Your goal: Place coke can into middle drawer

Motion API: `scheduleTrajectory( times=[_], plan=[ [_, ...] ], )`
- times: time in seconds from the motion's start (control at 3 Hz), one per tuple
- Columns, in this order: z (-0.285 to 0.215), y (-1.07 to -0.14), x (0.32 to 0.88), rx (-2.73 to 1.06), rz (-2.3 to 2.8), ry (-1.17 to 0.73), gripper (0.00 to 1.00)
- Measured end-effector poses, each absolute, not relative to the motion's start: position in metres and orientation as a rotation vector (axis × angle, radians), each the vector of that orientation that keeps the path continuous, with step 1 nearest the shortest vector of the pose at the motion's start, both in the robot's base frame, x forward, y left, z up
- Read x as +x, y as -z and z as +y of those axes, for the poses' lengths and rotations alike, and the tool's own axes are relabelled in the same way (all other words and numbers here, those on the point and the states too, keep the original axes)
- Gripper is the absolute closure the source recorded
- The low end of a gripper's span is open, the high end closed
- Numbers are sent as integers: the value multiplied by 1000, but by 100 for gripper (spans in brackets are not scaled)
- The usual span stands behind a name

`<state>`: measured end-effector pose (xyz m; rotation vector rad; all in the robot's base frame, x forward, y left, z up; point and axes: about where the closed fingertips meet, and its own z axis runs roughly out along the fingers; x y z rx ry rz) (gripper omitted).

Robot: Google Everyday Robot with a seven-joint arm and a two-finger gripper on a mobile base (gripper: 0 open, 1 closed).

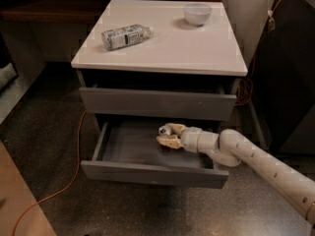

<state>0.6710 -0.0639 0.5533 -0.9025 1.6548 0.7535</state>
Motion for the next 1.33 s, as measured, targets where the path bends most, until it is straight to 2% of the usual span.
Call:
scheduleTrajectory(
  times=[1.33],
  plan=[
    [-52, -490, 689, -1026, 1604, -779, 100]
  ],
)
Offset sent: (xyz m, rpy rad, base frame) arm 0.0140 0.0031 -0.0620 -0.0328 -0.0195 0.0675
